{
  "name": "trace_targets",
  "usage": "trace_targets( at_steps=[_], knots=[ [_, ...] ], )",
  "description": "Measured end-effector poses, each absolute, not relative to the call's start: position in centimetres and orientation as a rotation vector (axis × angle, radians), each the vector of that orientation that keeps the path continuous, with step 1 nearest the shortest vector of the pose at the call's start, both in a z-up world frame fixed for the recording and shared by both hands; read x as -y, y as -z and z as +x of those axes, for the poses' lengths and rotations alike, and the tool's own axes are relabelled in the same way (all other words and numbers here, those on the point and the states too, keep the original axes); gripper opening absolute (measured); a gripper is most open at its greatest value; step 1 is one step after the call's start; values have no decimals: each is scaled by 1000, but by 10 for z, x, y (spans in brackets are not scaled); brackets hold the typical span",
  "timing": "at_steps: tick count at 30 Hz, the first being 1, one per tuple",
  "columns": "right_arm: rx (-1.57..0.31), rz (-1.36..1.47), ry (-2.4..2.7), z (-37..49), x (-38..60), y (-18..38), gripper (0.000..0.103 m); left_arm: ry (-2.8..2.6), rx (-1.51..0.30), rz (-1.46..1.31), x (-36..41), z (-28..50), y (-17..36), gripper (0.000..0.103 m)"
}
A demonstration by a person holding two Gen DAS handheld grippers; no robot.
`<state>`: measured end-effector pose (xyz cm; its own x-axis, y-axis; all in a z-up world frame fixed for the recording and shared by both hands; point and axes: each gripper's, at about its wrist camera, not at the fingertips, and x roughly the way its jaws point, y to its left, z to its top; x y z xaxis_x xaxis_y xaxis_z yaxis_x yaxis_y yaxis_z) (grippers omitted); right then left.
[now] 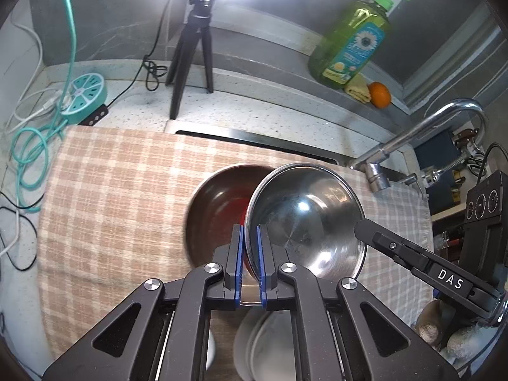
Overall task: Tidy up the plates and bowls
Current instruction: 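Carry the red saucepan with both tools onto the large steel bowl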
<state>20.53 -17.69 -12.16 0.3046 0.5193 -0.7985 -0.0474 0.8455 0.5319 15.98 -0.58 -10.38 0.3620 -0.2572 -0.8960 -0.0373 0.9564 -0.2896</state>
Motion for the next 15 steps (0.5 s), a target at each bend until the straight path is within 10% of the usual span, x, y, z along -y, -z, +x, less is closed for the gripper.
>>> trace_targets(
  at_steps=[15],
  knots=[
    [-1277, 406, -386, 221, 153, 153, 6, 118, -1240, -278, -11, 168, 128, 6]
  ],
)
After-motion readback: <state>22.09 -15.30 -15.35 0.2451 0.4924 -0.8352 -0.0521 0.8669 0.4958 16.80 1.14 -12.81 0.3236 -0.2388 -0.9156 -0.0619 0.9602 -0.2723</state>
